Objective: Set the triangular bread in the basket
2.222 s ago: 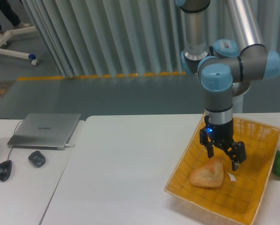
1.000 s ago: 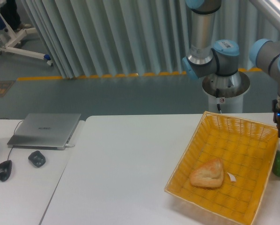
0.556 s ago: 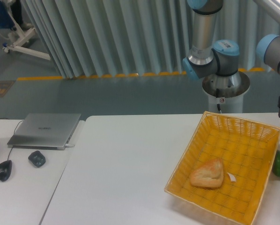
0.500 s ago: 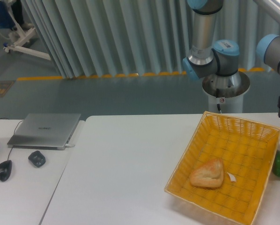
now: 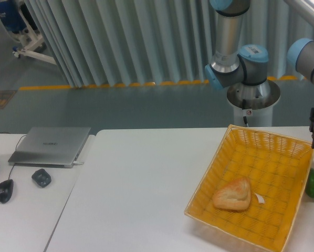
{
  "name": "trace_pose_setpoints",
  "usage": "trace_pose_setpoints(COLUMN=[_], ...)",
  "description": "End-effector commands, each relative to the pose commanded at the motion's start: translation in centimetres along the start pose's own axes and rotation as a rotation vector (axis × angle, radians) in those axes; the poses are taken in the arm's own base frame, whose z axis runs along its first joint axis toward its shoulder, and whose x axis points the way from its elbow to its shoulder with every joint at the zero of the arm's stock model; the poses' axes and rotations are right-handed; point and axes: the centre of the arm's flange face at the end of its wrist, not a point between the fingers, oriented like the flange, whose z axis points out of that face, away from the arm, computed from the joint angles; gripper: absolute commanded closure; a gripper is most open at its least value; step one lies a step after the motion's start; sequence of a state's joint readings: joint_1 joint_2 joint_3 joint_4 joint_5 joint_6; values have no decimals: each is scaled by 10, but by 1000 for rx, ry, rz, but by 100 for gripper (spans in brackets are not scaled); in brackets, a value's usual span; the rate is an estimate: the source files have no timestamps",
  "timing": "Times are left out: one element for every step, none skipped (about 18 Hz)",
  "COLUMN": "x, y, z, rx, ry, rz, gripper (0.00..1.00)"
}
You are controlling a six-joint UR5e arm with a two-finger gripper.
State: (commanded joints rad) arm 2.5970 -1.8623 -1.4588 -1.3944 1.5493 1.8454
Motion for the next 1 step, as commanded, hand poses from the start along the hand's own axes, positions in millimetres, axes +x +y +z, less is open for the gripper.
trace_pose_setpoints(x=[0], y=[0], z=[0], rx=[0], ry=[0], rz=[0], gripper=[0])
